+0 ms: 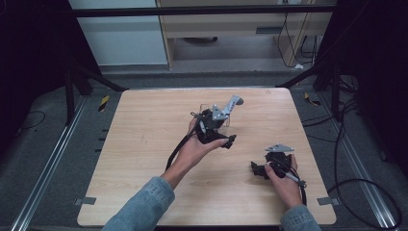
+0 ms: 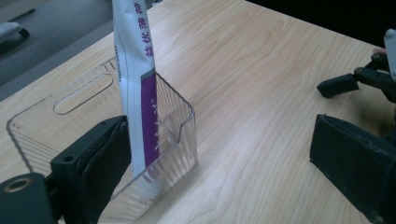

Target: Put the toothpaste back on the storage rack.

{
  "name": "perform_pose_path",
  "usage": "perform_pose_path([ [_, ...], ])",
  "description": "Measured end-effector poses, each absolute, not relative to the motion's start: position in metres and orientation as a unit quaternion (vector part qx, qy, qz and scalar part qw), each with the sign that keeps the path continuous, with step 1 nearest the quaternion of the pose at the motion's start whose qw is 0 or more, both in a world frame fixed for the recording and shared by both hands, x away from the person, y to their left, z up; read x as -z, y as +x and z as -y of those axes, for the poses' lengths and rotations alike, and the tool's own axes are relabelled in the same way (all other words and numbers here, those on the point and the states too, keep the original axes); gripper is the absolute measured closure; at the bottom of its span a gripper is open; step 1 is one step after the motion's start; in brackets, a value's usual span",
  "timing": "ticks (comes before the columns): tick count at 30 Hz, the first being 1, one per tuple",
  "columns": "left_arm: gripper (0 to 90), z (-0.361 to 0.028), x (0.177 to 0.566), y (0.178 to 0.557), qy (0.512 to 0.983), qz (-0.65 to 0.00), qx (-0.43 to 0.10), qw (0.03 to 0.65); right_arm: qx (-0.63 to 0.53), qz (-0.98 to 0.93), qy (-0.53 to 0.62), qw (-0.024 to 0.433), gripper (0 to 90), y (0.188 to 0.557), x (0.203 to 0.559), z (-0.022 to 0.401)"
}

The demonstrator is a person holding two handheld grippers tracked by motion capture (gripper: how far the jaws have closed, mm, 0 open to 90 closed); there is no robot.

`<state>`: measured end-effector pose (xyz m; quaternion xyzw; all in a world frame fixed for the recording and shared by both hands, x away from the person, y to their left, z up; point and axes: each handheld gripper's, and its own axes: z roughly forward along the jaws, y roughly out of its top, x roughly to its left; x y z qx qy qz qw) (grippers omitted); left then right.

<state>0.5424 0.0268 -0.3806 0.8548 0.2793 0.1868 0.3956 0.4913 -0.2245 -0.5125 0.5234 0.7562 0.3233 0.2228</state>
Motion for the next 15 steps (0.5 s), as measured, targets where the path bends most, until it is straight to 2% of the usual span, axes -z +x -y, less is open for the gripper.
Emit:
perform_pose_path([
  [15, 5.1, -0.044, 0.385, 0.511, 0.869, -0.256, -0.198, 0.376, -0.323, -0.756, 0.523, 0.223, 0.4, 0.491, 0.512, 0.225],
])
